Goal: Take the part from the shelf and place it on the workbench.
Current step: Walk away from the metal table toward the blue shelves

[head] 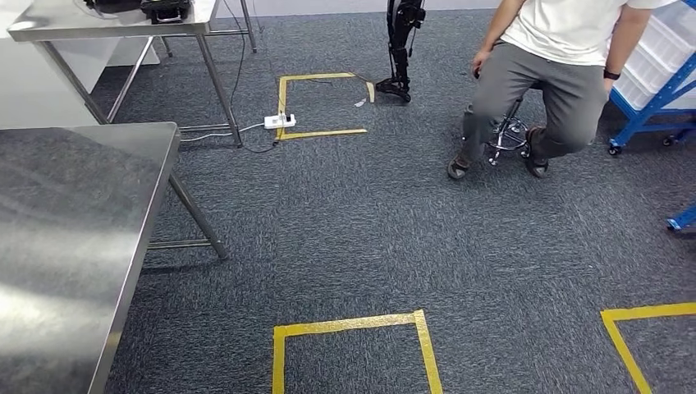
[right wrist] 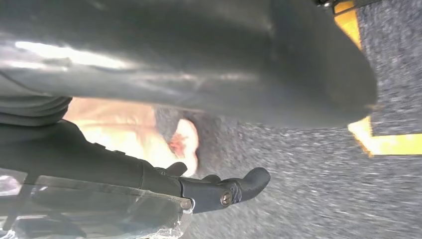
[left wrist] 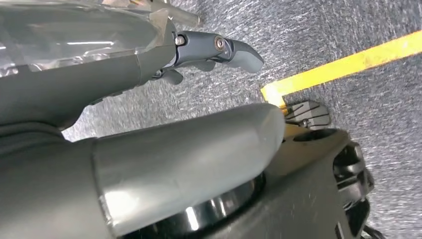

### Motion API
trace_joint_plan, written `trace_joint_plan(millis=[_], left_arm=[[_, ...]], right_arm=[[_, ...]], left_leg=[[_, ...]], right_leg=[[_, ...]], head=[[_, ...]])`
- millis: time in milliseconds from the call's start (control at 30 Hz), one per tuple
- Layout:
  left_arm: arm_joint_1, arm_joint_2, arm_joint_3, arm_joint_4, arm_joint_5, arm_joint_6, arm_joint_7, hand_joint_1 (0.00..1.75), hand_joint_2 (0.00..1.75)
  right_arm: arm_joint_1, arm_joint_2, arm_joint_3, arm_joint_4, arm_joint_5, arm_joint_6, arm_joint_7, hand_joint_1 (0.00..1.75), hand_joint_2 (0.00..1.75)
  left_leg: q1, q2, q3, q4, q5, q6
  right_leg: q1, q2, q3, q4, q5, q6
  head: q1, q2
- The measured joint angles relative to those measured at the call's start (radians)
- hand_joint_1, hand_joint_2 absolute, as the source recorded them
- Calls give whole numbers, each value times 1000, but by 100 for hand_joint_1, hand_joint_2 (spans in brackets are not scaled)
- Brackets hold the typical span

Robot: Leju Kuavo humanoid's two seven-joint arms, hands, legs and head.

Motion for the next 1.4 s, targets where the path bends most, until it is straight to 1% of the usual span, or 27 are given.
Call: trace_joint_plan(millis=[33, 100, 133, 200, 267, 333, 433, 467, 500, 533, 567, 633, 667, 733, 800, 833, 867, 933, 1000, 1033, 1067, 1100, 1167, 1233, 1300, 1333, 1400], left_arm=[[0, 0, 0, 0, -2, 0, -1, 0, 0], [-1, -1, -1, 0, -4, -1, -3, 0, 0], [-1, -1, -1, 0, -4, -1, -4, 0, 0], [-2, 0, -1, 0, -5, -1, -6, 0, 0], [-4, 0, -1, 0, -6, -1, -7, 0, 0], [-6, -1, -2, 0, -6, -1, -7, 0, 0], [-5, -2, -4, 0, -11, -1, -8, 0, 0], [-4, -1, -4, 0, -13, -1, -8, 0, 0], [-3, -1, -4, 0, -14, -1, -8, 0, 0], [-2, -1, -5, 0, -15, -1, -8, 0, 0], [-2, -1, -5, 0, -15, -1, -8, 0, 0], [-3, -1, -5, 0, -16, -1, -8, 0, 0], [-3, 0, -5, 0, -17, -1, -8, 0, 0], [-3, 1, -6, 0, -17, -1, -8, 0, 0], [-4, 1, -6, 0, -18, -1, -8, 0, 0], [-5, 0, -6, 0, -18, -1, -8, 0, 0], [-5, -1, -6, 0, -18, -1, -8, 0, 0], [-4, -2, -6, 0, -18, -1, -8, 0, 0], [-2, -1, -6, 0, -18, -2, -8, 0, 0], [-1, -1, -6, 0, -18, -3, -8, 0, 0], [-2, -1, -6, 0, -18, -4, -8, 0, 0], [-2, -2, -6, 0, -18, -6, -8, 0, 0], [-2, -2, -6, 0, -17, -7, -8, 0, 0], [-4, -1, -6, 0, -17, -6, -8, 0, 0], [-6, -1, -6, 0, -16, -6, -8, 0, 0], [-6, -1, -6, 0, -16, -6, -8, 0, 0], [-6, -2, -6, 0, -16, -6, -8, 0, 0]], right_arm=[[1, 0, 0, 0, -2, 0, 0, 0, 0], [2, -2, 0, 0, -5, -1, -1, 0, 0], [1, -2, 0, 0, -5, -1, -2, 0, 0], [-1, -2, -1, 0, -6, -1, -3, 0, 0], [-1, -2, -1, 0, -6, -2, -3, 0, 0], [0, -2, -1, 0, -7, -2, -3, 0, 0], [-2, -2, -1, 0, -8, -3, -2, 0, 0], [-2, -2, -1, 0, -9, -3, -2, 0, 0], [-1, -2, -1, 0, -9, -3, -1, 0, 0], [1, -2, -2, 0, -9, -4, -1, 0, 0], [1, -2, -2, 0, -9, -4, -1, 0, 0], [1, -1, -2, 0, -9, -5, -1, 0, 0], [1, 1, -2, 0, -9, -6, -1, 0, 0], [0, 3, -2, 0, -10, -9, -1, 0, 0], [2, 4, -2, 0, -10, -11, -1, 0, 0], [2, 4, -2, 0, -10, -12, -1, 0, 0], [2, 4, -2, 0, -10, -12, -1, 0, 0], [0, 3, -2, 0, -10, -12, -1, 0, 0], [1, 2, -2, 0, -10, -12, -1, 0, 0], [3, 1, -2, 0, -10, -12, -1, 0, 0], [4, 1, -3, 0, -10, -12, 0, 0, 0], [4, 0, -3, 0, -9, -12, 0, 0, 0], [2, -2, -3, 0, -9, -12, 0, 0, 0], [1, -2, -3, 0, -9, -11, 0, 0, 0], [2, -3, -3, 0, -9, -11, 2, 0, 0], [2, -4, -4, 0, -9, -11, 2, 0, 0], [1, -4, -4, 0, -9, -11, 3, 0, 0]], left_leg=[[0, 10, 0, 1, -1, -1], [2, 28, 0, 8, -6, -9], [0, 35, -1, 14, -11, -16], [-4, 47, -1, 24, -19, -30], [-2, 57, 0, 26, -22, -39], [5, 37, -9, 50, -44, -50], [10, -18, -84, 219, -147, -57], [10, -25, -113, 281, -172, -56], [10, -28, -129, 314, -177, -53], [10, -30, -128, 310, -162, -49], [10, -35, -107, 268, -131, -44], [9, -69, -38, 131, -64, -32], [7, -85, -14, 80, -46, -27], [0, -96, 0, 43, -38, -21], [-3, -74, 2, 31, -26, -13], [-3, -64, 3, 21, -18, -8], [-2, -51, 4, 12, -10, -2], [-3, -25, 1, 4, -4, 5], [-6, 2, -3, 5, -3, 6], [-6, 15, -4, 5, -3, 6], [-6, 26, -4, 6, -3, 5], [-6, 36, -3, 8, -5, 2], [-9, 53, -2, 15, -11, -8], [-12, 66, 1, 20, -17, -20], [-8, 74, 4, 24, -23, -31], [-4, 63, 2, 34, -33, -38], [5, 16, -30, 112, -88, -49]], right_leg=[[-5, -4, 14, -20, 13, 11], [-16, -33, 88, -156, 60, 33], [-17, -48, 124, -219, 79, 37], [-12, -62, 153, -277, 92, 28], [-9, -44, 148, -275, 95, 11], [-14, -30, 147, -276, 100, -2], [-10, -8, 141, -276, 108, -21], [-7, 2, 138, -276, 110, -25], [-3, 11, 136, -276, 111, -26], [-1, 22, 136, -276, 112, -28], [1, 33, 136, -276, 114, -28], [4, 53, 136, -275, 118, -25], [5, 61, 134, -275, 120, -21], [5, 75, 128, -275, 126, -12], [7, 84, 117, -275, 132, 0], [9, 73, 107, -263, 125, 2], [12, 55, 87, -230, 107, 0], [10, 15, 31, -110, 47, -6], [3, 2, -12, -6, 8, 1], [-1, -2, -8, 0, 8, 9], [-5, -8, 19, -39, 24, 20], [-9, -23, 63, -112, 47, 31], [-10, -60, 138, -244, 82, 36], [-3, -70, 156, -284, 90, 23], [-5, -51, 155, -287, 94, 9], [-9, -43, 156, -289, 97, 3], [-17, -24, 160, -291, 103, -12]], head=[[0, 0], [1, 0], [2, 0], [0, 0], [-3, 0], [-4, 0], [-6, 0], [-6, 0], [-6, 0], [-6, 0], [-6, 0], [-6, 0], [-6, 0], [-6, 0], [-6, 0], [-6, 0], [-3, 0], [2, 0], [5, 0], [5, 0], [5, 0], [5, 0], [5, 0], [4, 0], [2, 0], [2, 0], [-1, 0]])
